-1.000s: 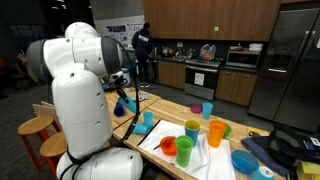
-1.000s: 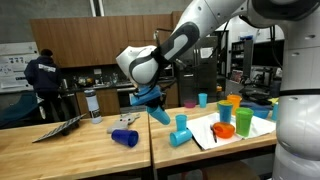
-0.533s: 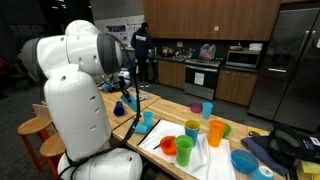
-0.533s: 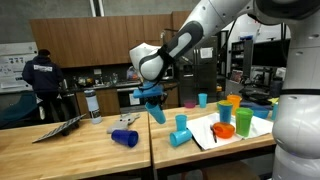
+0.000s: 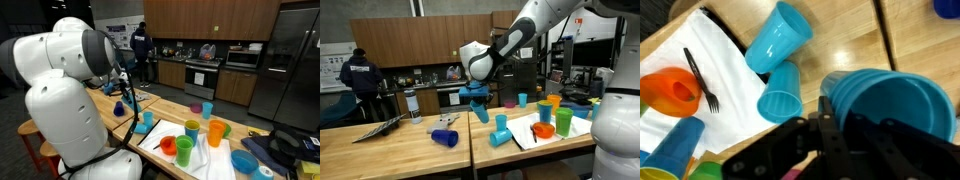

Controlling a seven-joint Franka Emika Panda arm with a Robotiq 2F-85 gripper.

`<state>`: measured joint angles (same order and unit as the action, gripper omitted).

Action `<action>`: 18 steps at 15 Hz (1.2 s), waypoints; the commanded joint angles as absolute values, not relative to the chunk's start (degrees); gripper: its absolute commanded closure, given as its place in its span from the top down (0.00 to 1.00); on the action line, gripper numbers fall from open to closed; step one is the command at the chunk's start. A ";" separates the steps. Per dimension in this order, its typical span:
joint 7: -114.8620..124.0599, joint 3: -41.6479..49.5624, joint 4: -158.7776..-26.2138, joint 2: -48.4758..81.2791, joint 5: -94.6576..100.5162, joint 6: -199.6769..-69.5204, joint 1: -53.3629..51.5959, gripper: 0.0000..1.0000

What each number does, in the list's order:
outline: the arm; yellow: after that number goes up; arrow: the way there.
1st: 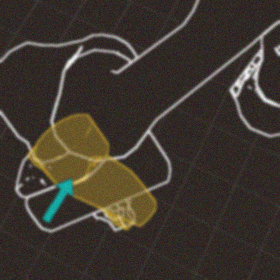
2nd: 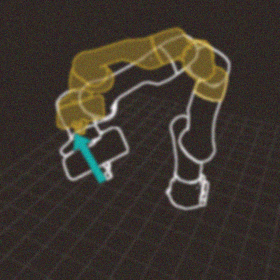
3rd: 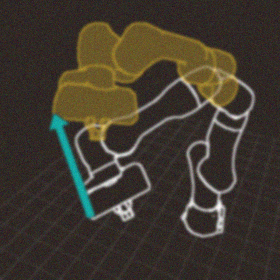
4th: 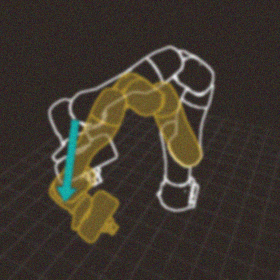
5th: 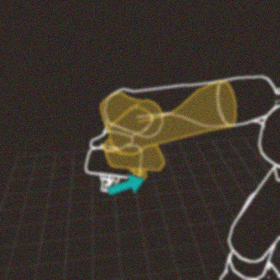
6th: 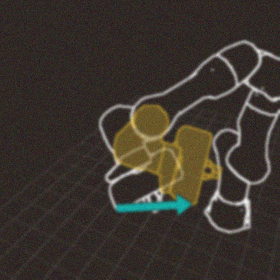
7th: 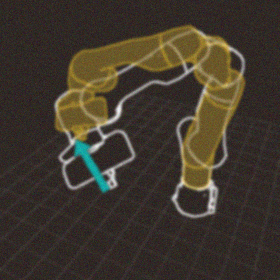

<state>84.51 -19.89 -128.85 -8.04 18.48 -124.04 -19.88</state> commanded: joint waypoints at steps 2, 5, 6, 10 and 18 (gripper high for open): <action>86.91 -20.31 -135.49 -16.67 14.70 -127.31 -18.45 0.03; 87.35 -20.18 -138.32 -20.69 12.07 -127.83 -17.84 0.03; 87.49 -20.01 -139.44 -22.08 11.05 -128.02 -17.49 0.03; 86.64 -18.92 -144.72 -27.67 6.14 -128.72 -16.02 0.03; 85.95 -18.03 -151.16 -35.22 2.73 -128.72 -12.57 0.03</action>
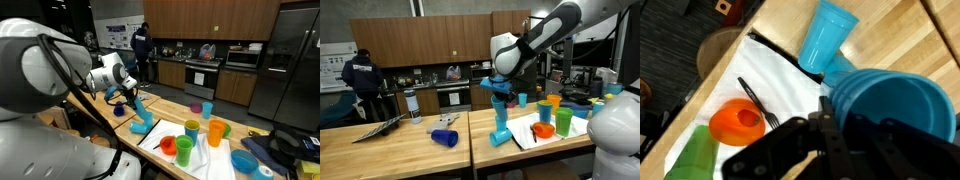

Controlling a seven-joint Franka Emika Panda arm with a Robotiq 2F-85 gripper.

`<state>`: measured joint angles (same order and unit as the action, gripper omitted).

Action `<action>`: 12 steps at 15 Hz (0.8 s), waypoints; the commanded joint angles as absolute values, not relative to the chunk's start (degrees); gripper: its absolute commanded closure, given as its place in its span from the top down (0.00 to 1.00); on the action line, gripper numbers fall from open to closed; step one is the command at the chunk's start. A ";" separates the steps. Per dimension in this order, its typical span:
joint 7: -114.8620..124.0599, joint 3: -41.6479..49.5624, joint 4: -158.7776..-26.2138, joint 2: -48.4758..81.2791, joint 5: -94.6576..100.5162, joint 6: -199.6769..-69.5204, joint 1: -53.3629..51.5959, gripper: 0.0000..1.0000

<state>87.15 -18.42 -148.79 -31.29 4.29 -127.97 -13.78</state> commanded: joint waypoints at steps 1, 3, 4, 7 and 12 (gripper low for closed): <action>85.26 -17.80 -151.41 -35.62 2.59 -129.07 -12.45 0.03; 82.72 -17.23 -151.42 -36.52 1.89 -129.59 -12.99 0.03; 82.16 -17.61 -150.77 -37.03 1.90 -128.46 -12.87 0.03; 79.70 -17.70 -149.89 -38.09 1.36 -127.31 -12.74 0.03; 76.09 -15.16 -153.19 -39.36 -5.68 -130.80 -13.05 0.03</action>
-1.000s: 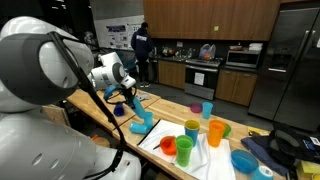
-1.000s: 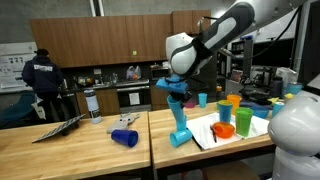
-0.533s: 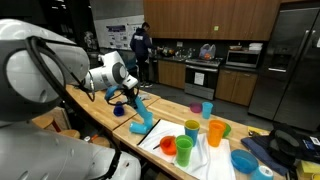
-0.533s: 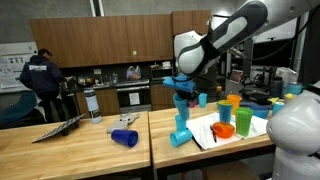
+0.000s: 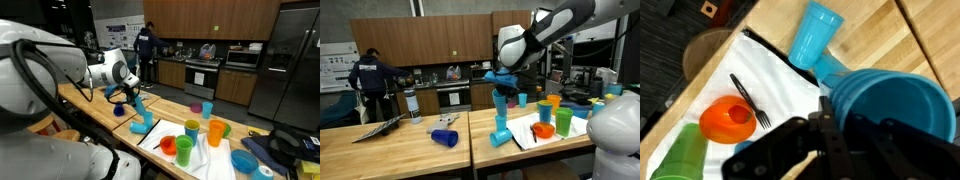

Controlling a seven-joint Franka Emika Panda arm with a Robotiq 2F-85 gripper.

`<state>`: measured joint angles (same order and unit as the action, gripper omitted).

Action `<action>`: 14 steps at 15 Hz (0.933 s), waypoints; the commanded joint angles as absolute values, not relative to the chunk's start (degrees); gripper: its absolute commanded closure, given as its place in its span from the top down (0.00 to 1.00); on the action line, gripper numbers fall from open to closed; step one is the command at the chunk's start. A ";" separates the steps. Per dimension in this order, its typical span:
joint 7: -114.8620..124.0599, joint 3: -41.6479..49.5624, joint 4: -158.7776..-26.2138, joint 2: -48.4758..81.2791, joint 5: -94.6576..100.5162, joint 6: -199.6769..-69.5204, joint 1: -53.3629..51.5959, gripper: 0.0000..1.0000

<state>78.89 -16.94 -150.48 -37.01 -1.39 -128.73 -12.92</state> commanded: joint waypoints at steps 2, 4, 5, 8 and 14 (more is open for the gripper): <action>75.66 -14.75 -154.94 -39.92 -8.46 -131.85 -12.79 0.03; 74.95 -14.38 -156.62 -40.62 -10.51 -132.64 -12.62 0.03; 74.71 -14.29 -157.43 -40.92 -11.35 -133.37 -12.64 0.03; 73.20 -14.07 -159.19 -42.10 -13.16 -134.68 -12.74 0.03; 71.83 -13.45 -158.73 -44.25 -13.52 -132.89 -11.23 0.03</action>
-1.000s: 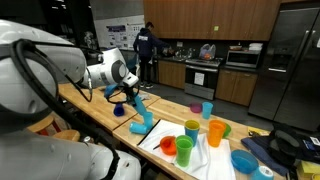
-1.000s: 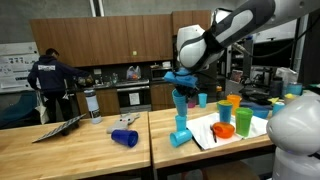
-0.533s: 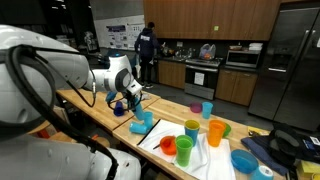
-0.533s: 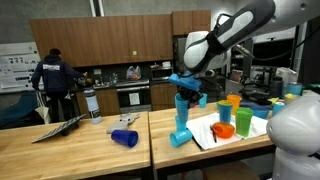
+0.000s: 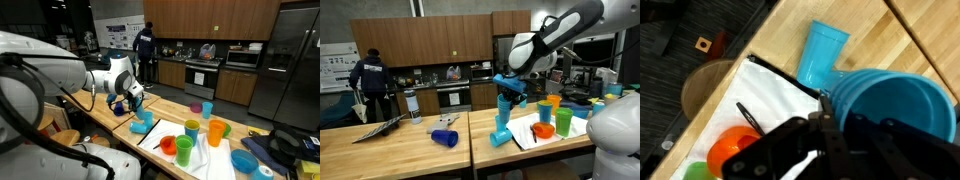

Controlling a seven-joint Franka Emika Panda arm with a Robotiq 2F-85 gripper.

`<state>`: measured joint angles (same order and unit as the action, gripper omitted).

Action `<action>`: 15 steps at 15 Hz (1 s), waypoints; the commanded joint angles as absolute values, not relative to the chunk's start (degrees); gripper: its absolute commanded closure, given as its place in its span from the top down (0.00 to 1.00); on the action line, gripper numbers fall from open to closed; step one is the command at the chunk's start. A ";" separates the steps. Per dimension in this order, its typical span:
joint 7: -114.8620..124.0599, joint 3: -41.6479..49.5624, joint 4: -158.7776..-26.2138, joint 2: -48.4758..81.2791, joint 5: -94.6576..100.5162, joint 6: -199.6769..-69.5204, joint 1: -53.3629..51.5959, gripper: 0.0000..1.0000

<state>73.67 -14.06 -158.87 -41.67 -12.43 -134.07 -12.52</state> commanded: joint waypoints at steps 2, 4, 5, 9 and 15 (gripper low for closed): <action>71.98 -13.64 -158.67 -44.92 -12.89 -132.59 -10.11 0.03; 71.34 -13.41 -158.66 -44.65 -13.13 -132.66 -9.61 0.03; 71.15 -13.45 -158.66 -44.46 -13.08 -132.56 -9.25 0.03; 70.93 -14.50 -158.55 -42.31 -12.53 -133.93 -8.00 0.03; 71.54 -16.56 -158.13 -40.93 -11.45 -132.71 -7.53 0.10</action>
<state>71.77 -16.33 -158.24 -40.82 -11.21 -132.96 -7.83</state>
